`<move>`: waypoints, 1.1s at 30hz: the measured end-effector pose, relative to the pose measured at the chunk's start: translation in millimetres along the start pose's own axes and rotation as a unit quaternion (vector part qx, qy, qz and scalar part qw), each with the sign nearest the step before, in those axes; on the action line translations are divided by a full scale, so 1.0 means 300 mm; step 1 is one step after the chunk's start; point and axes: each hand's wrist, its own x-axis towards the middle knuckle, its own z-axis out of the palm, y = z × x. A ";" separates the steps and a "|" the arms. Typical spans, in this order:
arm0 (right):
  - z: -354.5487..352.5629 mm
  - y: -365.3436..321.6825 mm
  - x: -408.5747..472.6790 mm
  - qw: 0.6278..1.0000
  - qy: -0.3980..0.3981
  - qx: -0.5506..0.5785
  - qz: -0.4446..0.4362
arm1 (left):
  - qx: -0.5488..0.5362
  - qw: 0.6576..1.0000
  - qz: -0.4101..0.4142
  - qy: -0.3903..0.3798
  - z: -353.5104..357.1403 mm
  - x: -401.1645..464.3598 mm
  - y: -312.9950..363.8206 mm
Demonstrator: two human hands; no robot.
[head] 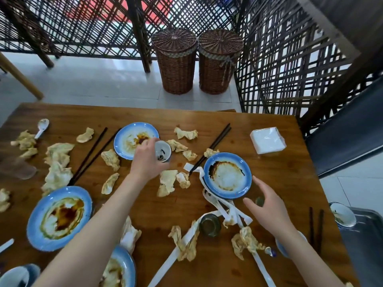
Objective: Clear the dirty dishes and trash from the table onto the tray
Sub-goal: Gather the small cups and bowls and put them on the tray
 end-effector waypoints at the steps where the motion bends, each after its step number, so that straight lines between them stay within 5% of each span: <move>1: -0.003 0.009 -0.003 1.000 0.000 0.000 0.003 | 0.007 1.000 -0.005 0.004 0.009 0.018 -0.005; 15: -0.022 0.054 -0.038 0.998 0.023 0.001 0.053 | -0.006 0.997 -0.063 -0.037 0.075 0.098 -0.031; 33: -0.059 0.147 -0.077 0.996 0.030 -0.005 0.089 | -0.087 0.992 -0.078 0.055 0.138 0.071 -0.057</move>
